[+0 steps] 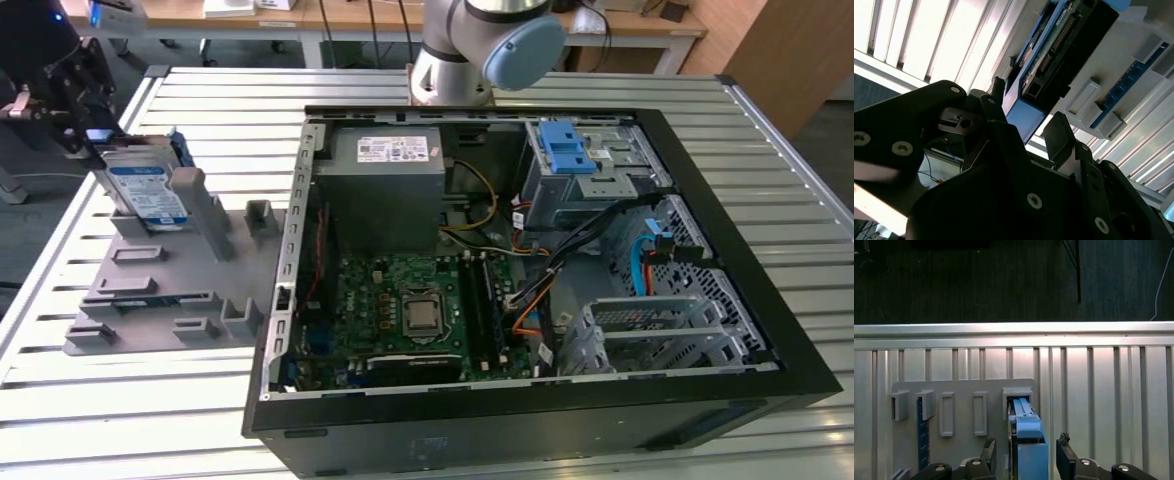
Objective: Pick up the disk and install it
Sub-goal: 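Pick up the disk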
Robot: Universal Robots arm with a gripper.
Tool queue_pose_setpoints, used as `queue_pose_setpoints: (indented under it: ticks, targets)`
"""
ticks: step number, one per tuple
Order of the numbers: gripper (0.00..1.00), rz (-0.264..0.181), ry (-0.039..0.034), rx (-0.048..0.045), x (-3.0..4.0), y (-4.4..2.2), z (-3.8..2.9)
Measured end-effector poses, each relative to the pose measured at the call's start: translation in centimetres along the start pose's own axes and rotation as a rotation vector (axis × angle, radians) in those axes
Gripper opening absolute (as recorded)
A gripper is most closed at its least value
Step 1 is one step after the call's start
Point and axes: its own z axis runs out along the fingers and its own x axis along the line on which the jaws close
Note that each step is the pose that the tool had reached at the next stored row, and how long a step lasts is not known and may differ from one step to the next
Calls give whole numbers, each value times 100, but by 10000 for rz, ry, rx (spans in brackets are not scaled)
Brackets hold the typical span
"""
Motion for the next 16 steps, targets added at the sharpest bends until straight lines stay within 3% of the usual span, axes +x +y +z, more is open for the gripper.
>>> queue_pose_setpoints:
  ticks: [5, 6, 16]
  targets:
    - [58, 1, 1, -2, 0, 5, 48]
    - [51, 1, 2, -4, 0, 5, 50]
    - [51, 1, 0, -1, -4, 4, 64]
